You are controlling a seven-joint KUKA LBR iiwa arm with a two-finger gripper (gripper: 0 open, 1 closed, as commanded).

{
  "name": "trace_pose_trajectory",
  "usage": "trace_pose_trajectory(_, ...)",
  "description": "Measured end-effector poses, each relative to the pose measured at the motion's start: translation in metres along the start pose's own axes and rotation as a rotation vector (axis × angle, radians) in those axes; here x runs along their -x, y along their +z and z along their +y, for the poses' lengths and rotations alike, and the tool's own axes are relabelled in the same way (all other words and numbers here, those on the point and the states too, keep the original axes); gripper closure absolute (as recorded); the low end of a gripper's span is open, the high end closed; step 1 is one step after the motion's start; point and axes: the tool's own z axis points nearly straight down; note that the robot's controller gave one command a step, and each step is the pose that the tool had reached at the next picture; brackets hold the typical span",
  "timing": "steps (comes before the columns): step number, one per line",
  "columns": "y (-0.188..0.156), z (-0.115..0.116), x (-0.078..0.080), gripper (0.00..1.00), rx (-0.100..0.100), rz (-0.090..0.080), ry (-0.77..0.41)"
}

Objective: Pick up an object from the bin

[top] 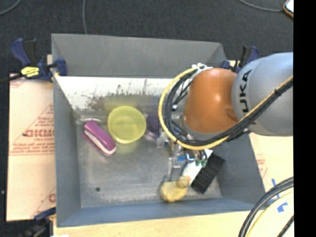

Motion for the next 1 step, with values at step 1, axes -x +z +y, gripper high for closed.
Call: trace_pose_trajectory(1,-0.0046,-0.0001,0.0017,0.00,0.000,-0.008,0.002)
